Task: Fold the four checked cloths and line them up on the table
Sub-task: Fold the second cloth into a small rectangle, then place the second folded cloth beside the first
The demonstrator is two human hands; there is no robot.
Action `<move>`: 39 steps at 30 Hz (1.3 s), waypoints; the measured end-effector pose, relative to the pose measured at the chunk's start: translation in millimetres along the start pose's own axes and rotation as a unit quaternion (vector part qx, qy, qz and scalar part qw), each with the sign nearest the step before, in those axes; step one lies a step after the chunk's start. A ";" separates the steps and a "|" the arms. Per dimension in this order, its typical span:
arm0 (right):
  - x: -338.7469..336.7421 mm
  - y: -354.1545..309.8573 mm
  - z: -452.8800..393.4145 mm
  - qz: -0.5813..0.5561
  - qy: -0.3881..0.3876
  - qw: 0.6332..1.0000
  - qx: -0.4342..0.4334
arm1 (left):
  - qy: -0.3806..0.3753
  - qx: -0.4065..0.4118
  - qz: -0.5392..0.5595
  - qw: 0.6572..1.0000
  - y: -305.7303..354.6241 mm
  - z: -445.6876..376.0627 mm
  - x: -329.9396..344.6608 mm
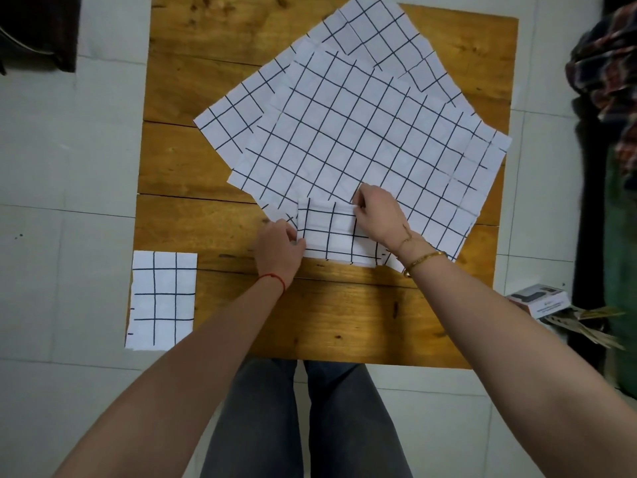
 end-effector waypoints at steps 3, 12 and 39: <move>-6.4 -1.4 5.5 -0.074 -0.026 0.997 0.015 | -0.019 -0.031 0.097 0.995 -6.3 1.2 -7.5; 7.3 -25.7 35.9 -0.246 -0.115 0.956 0.114 | -0.056 -0.168 0.401 0.899 -45.8 -1.1 -60.6; 164.2 -149.9 140.0 -0.213 -0.120 0.945 0.216 | -0.155 0.137 0.007 0.978 -124.7 -33.5 -115.7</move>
Point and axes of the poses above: each hand's wrist, its own z-axis away from the middle knuckle, its own x-axis out of the palm, y = z × x, the point moved 5 cm from there along -z, towards the middle knuckle, and after that the axes turned 4 degrees about y, right-handed, at the moved point
